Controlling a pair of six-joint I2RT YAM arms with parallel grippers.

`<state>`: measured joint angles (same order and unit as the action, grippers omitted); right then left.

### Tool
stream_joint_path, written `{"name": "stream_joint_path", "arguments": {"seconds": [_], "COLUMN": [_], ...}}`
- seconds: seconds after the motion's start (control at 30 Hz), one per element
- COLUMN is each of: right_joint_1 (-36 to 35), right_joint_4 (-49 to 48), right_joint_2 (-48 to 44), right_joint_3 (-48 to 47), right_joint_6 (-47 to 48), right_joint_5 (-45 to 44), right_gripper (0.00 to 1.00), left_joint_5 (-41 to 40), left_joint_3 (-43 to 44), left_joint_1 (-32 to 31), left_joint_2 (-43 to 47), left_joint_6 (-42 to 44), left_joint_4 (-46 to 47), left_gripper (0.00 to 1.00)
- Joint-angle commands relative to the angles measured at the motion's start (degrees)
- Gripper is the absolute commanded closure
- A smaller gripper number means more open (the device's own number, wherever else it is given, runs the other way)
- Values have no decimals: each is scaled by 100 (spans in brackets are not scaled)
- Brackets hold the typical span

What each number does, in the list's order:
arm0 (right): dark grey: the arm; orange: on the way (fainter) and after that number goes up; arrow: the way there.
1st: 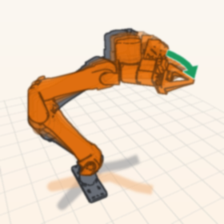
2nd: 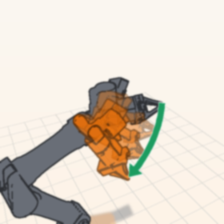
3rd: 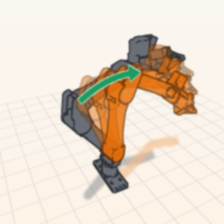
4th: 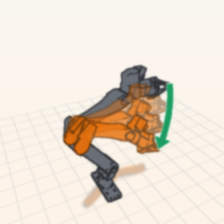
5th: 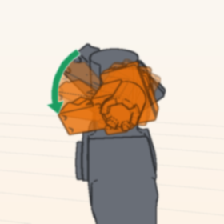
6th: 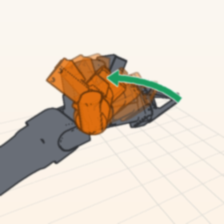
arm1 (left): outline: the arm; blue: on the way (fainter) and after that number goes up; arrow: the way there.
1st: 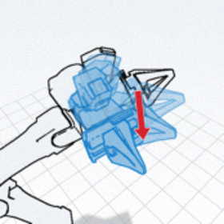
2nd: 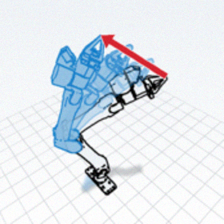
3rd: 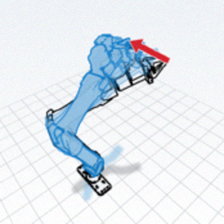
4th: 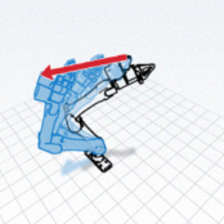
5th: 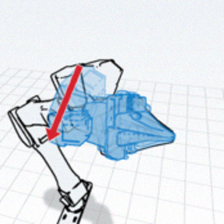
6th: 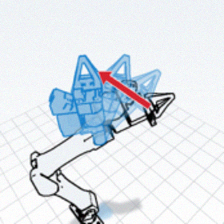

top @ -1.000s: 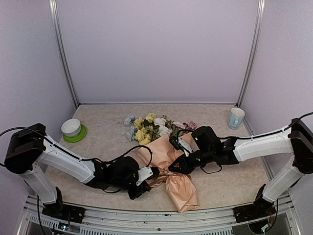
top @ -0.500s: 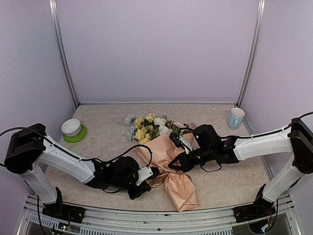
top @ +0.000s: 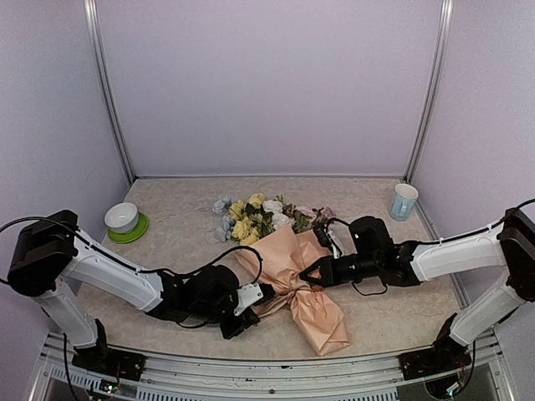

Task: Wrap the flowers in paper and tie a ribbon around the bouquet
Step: Cross the half-tied ribbon over the folded bouquet, then tie the half-tied ribbon around the folded bouquet.

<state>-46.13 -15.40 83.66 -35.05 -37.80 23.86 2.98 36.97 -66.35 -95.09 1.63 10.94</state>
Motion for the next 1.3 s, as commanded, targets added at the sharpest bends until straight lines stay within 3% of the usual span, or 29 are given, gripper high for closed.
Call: {"name": "stream_joint_path", "arguments": {"seconds": [0.0, 0.4, 0.73, 1.27], "right_joint_1": [179, 110, 104, 857], "right_joint_4": [-586, -699, -555, -20], "right_joint_2": [-51, 542, 63, -1265], "right_joint_3": [44, -343, -501, 1117], "right_joint_6": [-261, -144, -31, -257], "right_joint_5": [26, 536, 359, -776], "right_gripper": [97, 100, 100, 100], "left_joint_5": [16, -2, 6, -2], "left_joint_3": [118, 91, 91, 23], "left_joint_1": [-18, -19, -10, 79], "left_joint_2": [-74, -45, -76, -30], "left_joint_6": [84, 68, 75, 40], "left_joint_4": [-75, -48, -46, -100], "left_gripper": [100, 100, 100, 100]}}
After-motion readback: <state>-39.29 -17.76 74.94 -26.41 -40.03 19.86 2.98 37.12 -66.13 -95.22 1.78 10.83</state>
